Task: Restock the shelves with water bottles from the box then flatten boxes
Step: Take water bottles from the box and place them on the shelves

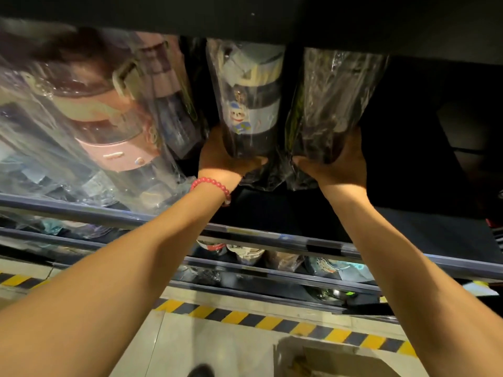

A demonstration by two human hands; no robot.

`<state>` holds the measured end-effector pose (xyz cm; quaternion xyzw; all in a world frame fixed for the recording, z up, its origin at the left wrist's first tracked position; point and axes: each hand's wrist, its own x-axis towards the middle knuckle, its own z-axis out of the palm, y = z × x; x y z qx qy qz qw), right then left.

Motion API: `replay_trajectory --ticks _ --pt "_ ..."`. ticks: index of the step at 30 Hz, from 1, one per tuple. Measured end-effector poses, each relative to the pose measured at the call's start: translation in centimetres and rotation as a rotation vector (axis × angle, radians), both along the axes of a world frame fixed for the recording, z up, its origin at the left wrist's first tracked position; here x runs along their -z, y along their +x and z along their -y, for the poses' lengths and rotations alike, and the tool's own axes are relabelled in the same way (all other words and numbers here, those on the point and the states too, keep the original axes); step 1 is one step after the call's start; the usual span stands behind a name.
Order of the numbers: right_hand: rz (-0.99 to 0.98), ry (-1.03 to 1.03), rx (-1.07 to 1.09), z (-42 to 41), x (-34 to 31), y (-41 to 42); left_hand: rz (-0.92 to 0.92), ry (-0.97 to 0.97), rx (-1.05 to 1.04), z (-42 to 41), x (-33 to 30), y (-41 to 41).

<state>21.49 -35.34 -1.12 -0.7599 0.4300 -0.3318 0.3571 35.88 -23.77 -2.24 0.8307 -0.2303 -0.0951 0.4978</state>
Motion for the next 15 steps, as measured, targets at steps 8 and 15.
replay_trajectory --ticks 8,15 --pt "0.108 0.017 0.008 0.6 1.0 1.6 -0.102 -0.202 0.018 2.1 0.3 0.5" --pt "0.153 -0.007 -0.021 0.7 1.3 1.8 -0.099 -0.164 0.066 2.1 -0.3 0.8"
